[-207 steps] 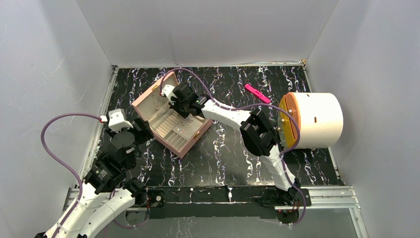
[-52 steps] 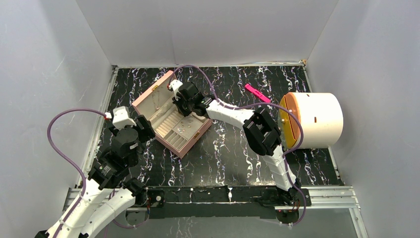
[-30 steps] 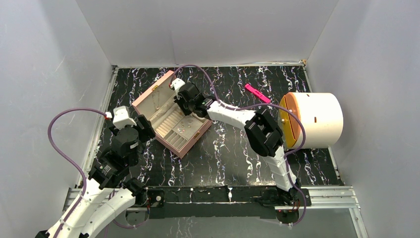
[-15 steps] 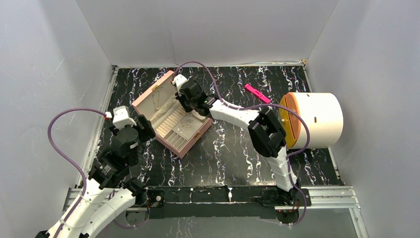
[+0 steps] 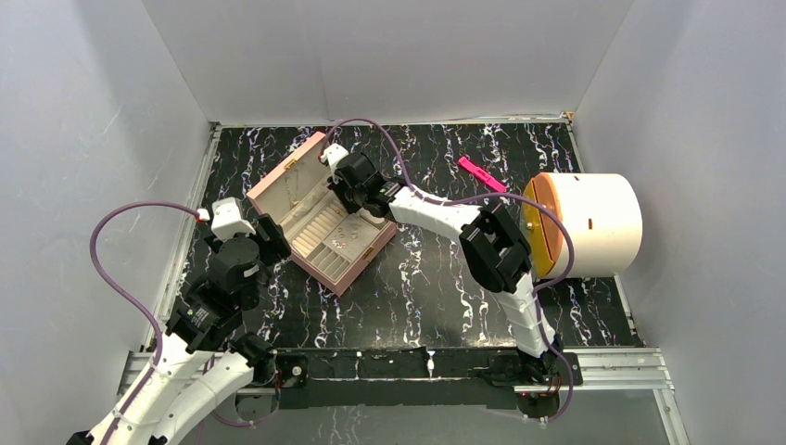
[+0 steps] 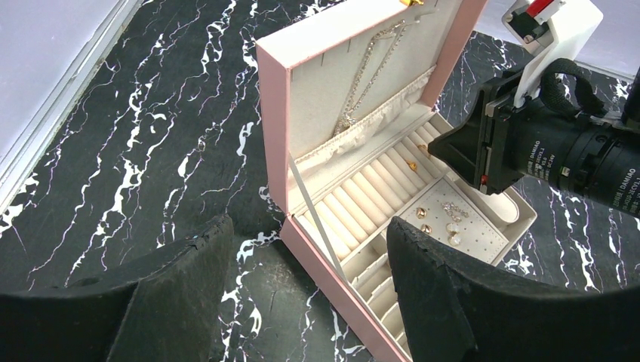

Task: Organize the mixed jewelry

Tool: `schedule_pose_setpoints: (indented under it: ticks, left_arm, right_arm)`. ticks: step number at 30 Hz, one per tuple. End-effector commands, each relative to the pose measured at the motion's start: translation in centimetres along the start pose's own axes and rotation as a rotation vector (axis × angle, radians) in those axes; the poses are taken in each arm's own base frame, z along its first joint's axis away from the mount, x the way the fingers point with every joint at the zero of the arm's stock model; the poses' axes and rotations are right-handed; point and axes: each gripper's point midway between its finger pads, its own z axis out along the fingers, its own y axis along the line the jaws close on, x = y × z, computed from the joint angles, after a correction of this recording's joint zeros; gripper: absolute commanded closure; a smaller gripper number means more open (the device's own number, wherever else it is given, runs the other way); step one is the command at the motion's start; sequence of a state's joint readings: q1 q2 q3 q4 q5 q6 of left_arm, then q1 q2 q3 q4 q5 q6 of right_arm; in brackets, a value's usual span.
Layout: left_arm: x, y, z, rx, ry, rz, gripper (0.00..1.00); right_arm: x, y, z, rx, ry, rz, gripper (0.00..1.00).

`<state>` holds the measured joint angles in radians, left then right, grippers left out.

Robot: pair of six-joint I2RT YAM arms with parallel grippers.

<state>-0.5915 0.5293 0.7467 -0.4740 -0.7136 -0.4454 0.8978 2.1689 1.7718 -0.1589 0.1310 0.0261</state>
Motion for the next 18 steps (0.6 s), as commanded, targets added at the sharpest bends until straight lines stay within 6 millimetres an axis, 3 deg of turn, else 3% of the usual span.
schedule_pose_setpoints:
  ticks: [1,13,18]
  left_arm:
    - [-0.4,0.1,0.1,-0.012,-0.012,-0.002,0.28]
    - [-0.4,0.1,0.2,-0.013,-0.011,-0.002,0.28]
    - [-0.4,0.1,0.2,-0.012,-0.01,-0.002,0.28]
  right_arm:
    - [-2.4,-0.2,0.3,0.004,-0.06,0.006,0.82]
    - [-1.9,-0.7,0.9,0.024,-0.047,0.007,0.83]
    - [-1.4,-0.6,1.1,0.018,-0.035,0.003,0.93]
